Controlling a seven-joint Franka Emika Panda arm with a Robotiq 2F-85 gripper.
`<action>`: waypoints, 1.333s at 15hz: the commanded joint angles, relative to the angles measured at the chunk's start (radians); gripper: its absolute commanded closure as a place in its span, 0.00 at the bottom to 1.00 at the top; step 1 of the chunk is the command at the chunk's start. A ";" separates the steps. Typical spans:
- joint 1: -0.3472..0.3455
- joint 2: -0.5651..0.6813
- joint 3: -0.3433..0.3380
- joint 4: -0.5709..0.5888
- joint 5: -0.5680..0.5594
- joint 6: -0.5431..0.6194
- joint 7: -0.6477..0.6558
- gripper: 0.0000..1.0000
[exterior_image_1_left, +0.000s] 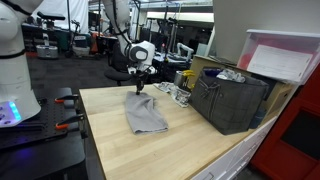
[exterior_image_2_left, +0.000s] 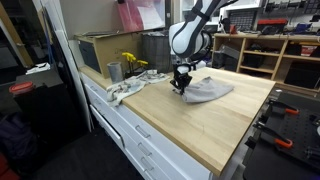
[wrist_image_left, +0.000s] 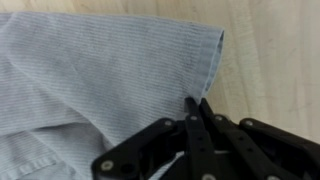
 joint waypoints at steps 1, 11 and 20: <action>-0.031 -0.120 0.066 -0.058 0.082 -0.051 -0.023 0.99; -0.192 -0.261 0.101 -0.138 0.368 -0.076 -0.158 0.99; -0.320 -0.248 -0.025 -0.154 0.372 -0.072 -0.162 0.99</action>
